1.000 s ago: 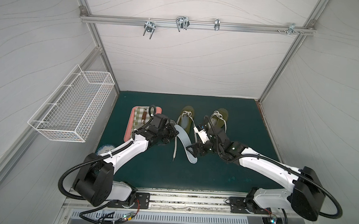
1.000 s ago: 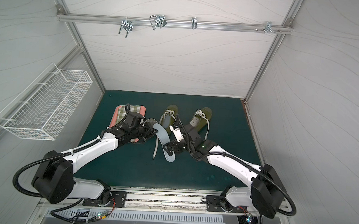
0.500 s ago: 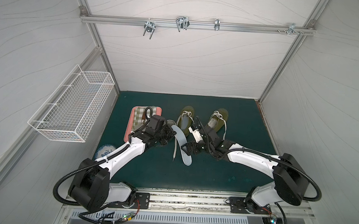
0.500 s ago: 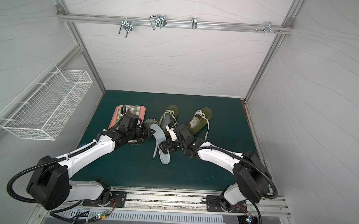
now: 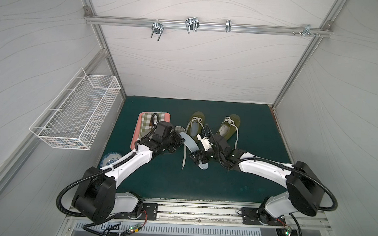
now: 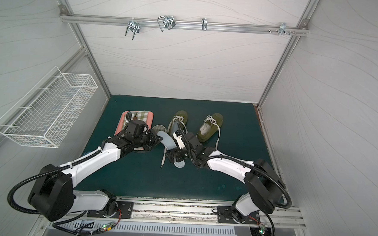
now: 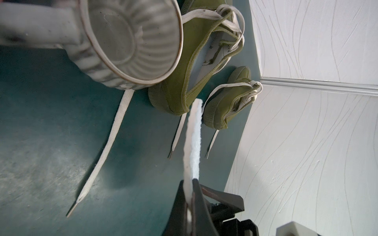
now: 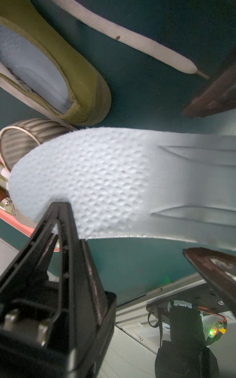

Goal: Insert the insole into the shoe
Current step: Pick up the insole from the center of the board.

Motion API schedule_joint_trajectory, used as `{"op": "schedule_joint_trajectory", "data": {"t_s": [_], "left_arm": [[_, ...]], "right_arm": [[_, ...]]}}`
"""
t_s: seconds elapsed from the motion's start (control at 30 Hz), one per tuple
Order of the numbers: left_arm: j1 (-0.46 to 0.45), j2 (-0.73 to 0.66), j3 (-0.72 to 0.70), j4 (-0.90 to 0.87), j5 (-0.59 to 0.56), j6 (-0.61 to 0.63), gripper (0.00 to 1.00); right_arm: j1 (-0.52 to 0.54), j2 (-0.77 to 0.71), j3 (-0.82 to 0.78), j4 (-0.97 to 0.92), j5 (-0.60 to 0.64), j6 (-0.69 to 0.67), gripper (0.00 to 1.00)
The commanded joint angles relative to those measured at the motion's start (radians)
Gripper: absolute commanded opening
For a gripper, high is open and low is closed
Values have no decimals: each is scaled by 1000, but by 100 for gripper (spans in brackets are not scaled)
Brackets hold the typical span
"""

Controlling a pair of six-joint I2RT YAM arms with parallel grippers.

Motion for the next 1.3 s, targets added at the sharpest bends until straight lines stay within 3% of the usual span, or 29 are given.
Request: {"op": "schedule_joint_trajectory", "data": {"t_s": [0.0, 0.33, 0.73, 0.9, 1.0, 1.17, 1.27], "left_arm": [[5, -2, -7, 58, 10, -16, 0], [8, -4, -13, 61, 14, -21, 0], [28, -6, -23, 61, 33, -21, 0], [36, -10, -35, 65, 43, -16, 0], [43, -19, -37, 62, 46, -12, 11], [50, -28, -13, 42, 52, 17, 44], [58, -28, 0, 53, 76, 38, 51]], "right_arm": [[7, 6, -14, 23, 10, 9, 99], [8, 40, -17, 61, -16, 16, 93], [7, 28, 17, 5, -50, 10, 62], [4, 26, 70, -83, -78, -14, 54], [-7, 21, 99, -155, -91, -17, 51], [-57, 3, 136, -278, -134, 11, 44], [-87, -21, 145, -335, -142, 9, 41]]}}
